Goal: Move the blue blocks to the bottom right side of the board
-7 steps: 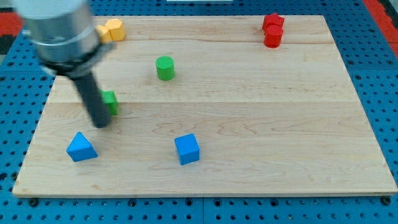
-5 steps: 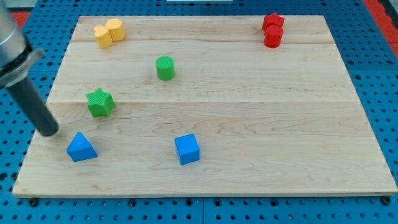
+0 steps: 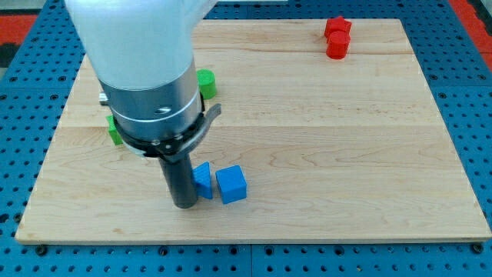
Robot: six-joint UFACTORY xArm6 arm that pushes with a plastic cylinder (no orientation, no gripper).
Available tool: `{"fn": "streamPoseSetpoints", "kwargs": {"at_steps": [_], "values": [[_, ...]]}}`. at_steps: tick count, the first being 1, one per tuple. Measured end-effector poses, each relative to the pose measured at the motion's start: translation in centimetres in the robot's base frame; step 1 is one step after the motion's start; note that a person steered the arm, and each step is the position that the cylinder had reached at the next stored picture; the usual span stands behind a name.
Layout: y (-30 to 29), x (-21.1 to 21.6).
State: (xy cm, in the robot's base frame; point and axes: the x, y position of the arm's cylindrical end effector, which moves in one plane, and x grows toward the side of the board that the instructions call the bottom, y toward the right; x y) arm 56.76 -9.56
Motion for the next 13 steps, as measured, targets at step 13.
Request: {"fn": "streamPoseSetpoints", "kwargs": {"at_steps": [13], "values": [[22.4, -4.6]]}}
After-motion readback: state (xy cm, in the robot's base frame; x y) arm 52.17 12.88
